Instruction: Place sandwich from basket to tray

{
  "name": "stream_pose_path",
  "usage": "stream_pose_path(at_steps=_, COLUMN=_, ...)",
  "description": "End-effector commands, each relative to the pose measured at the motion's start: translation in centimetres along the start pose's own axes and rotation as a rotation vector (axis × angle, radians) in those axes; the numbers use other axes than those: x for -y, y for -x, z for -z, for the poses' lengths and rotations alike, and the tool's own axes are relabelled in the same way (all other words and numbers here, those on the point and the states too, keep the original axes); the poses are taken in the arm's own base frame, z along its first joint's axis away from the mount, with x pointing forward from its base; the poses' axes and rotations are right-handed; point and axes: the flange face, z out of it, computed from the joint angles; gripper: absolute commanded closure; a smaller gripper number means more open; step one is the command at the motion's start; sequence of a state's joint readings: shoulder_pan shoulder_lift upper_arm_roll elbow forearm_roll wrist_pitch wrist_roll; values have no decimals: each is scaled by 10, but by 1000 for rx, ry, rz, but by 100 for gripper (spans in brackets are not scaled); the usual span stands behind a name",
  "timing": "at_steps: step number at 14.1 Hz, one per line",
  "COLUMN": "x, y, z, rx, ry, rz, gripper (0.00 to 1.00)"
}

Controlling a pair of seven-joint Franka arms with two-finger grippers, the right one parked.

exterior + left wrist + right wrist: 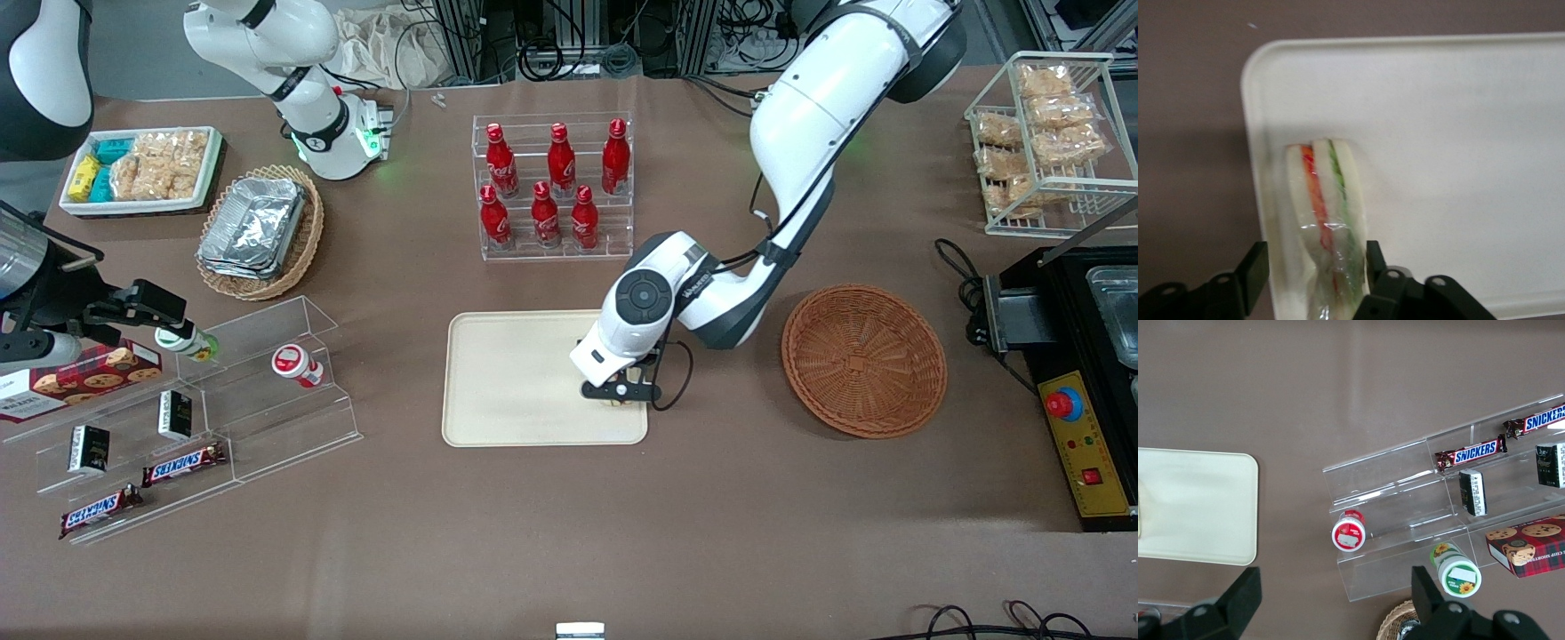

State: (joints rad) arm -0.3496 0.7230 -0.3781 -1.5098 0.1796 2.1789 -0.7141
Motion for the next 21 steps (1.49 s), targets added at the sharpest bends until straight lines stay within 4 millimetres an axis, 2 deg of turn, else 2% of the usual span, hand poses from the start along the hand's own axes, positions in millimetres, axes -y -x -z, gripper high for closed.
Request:
stream_pose_path(at_steps=1, x=45, y=-9, z=78, rx=0, ry=-72, rz=49, gripper=1)
stream_pose_path(at_steps=4, x=88, y=-5, z=159, rx=3, ry=-129, rz=5, gripper=1)
stream_pose_path(at_steps=8, x=155, y=-2, z=240, rx=-6, ry=-172, rz=-51, gripper=1)
stream_pose_path(at_steps=10, x=190, y=5, z=273, rx=9, ry=-195, rz=-85, gripper=1)
stream_pose_path(at_steps=14, x=257, y=9, z=319, rx=4, ry=-210, rz=-124, gripper=1)
stream_pose_path(at_steps=17, x=299, y=6, z=350, rx=-33, ry=-204, rz=-118, gripper=1)
stream_pose_path(at_steps=19, x=314, y=8, z=362, rx=-11, ry=-206, rz=-80, gripper=0)
stream_pose_path(at_steps=21, x=332, y=8, z=362, rx=8, ry=-205, rz=-44, gripper=0)
